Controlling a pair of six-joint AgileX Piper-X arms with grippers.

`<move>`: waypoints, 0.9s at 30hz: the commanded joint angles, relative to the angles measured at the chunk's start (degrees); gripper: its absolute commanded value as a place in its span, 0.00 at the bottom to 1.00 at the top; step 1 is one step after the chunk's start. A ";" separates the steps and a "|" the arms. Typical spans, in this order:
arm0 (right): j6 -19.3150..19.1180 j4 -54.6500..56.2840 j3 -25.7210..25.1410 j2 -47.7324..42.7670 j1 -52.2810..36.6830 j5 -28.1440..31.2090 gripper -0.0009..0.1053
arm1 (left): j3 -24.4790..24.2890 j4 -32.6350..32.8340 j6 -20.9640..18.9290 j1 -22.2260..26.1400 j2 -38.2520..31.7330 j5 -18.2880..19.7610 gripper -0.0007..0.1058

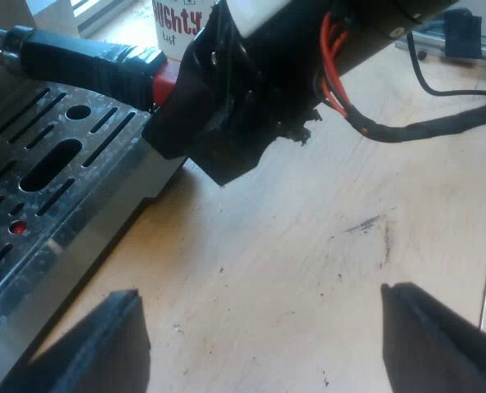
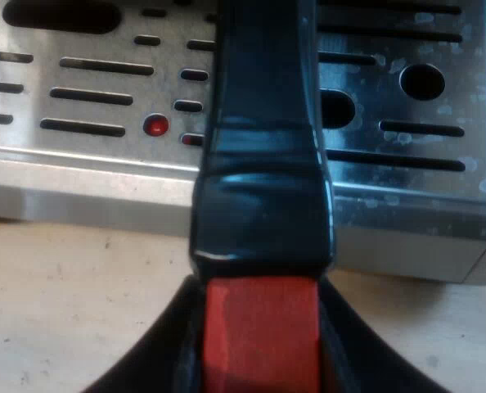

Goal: Grind coffee beans and then tamp

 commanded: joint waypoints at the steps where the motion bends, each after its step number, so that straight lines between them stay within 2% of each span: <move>1: -1.69 -0.12 0.49 -1.41 1.97 -1.77 0.01 | -0.17 -0.59 0.04 -0.31 0.06 -0.49 0.59; 3: 2.08 3.53 1.96 -3.75 4.48 2.96 0.01 | -0.17 -0.59 0.04 -0.31 0.06 -0.49 0.59; 11: 3.30 8.52 1.93 -6.97 7.62 6.64 0.01 | -0.17 -0.59 0.04 -0.31 0.06 -0.49 0.59; 17: 6.43 13.88 1.93 -9.61 10.11 9.20 0.01 | -0.77 0.13 -1.04 -1.10 0.06 -0.49 0.59; 24: 6.42 18.80 1.93 -13.25 15.57 10.32 0.01 | -5.04 7.87 -1.04 -4.31 0.06 -0.95 0.60; 27: 6.31 19.61 1.93 -14.78 18.48 10.88 0.01 | -6.76 11.01 -1.04 -4.28 0.06 -3.26 0.69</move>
